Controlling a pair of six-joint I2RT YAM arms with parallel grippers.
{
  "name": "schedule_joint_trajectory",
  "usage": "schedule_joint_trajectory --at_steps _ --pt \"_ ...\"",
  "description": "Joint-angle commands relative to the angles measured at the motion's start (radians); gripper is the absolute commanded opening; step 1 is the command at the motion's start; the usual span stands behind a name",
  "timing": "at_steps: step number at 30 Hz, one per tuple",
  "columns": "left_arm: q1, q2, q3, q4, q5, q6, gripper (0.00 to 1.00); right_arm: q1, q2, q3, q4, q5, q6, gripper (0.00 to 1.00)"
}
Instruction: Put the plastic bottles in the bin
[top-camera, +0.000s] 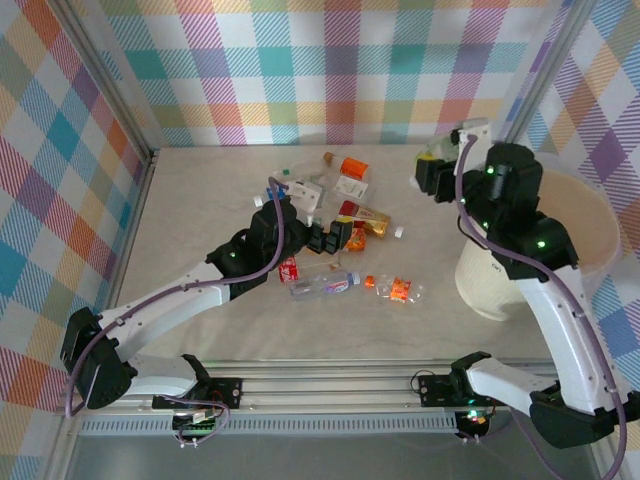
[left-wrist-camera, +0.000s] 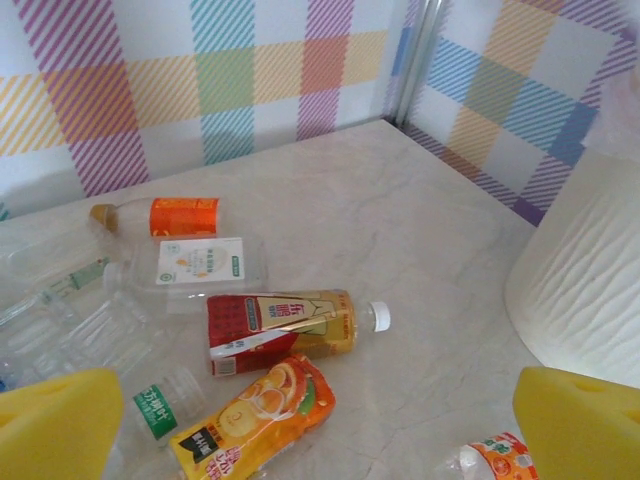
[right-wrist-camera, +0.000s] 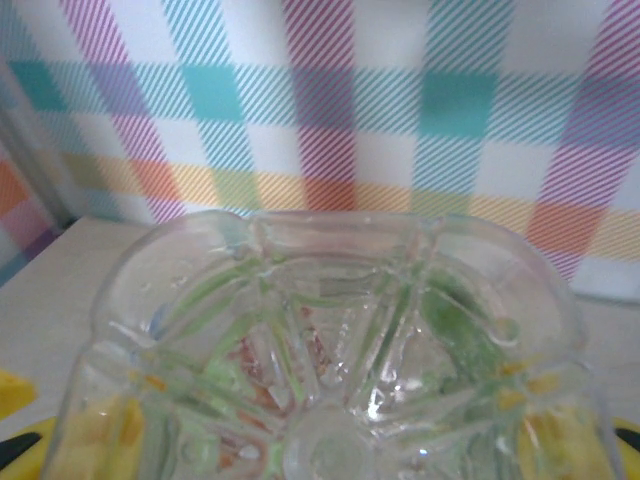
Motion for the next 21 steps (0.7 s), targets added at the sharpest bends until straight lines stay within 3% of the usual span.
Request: schedule_joint_trajectory --at_steps 1,4,11,14,17,21 --pt "0.011 -0.005 0.002 0.041 -0.046 -0.027 1.00 -0.002 0.011 0.067 -0.023 0.252 -0.164 0.27" --pt "0.011 0.015 0.021 0.027 -0.046 -0.031 1.00 -0.011 0.027 0.075 0.031 0.412 -0.279 0.27" --pt "0.012 0.064 0.057 0.014 -0.063 -0.060 1.00 -0.167 0.053 0.106 -0.072 0.506 -0.253 0.27" --pt "0.012 0.081 0.076 -0.005 -0.123 -0.088 1.00 -0.280 0.081 0.158 -0.253 0.471 -0.160 0.28" --pt "0.013 0.090 0.087 -0.012 -0.151 -0.103 1.00 -0.331 0.136 0.242 -0.468 0.434 -0.083 0.29" --pt "0.017 0.094 0.091 -0.014 -0.198 -0.136 1.00 -0.422 0.158 0.254 -0.562 0.340 -0.035 0.30"
